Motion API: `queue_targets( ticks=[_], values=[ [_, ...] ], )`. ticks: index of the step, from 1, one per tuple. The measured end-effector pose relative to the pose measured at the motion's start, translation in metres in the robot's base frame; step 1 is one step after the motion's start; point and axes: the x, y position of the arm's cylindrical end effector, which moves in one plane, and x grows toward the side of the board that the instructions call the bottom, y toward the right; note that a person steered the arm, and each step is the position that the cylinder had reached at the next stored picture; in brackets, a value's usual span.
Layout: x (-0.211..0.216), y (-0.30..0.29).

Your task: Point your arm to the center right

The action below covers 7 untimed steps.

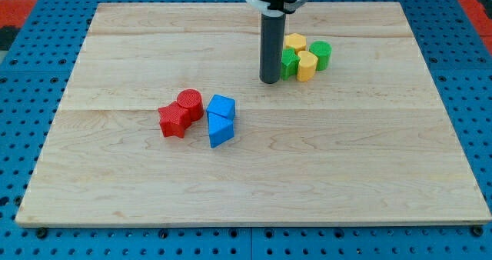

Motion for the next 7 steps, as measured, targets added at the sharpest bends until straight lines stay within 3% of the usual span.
queue_targets(
  ticks=[2,4,7],
  values=[
    [0.000,-0.001],
    [0.053,0.008],
    [0.037,0.016]
  ],
)
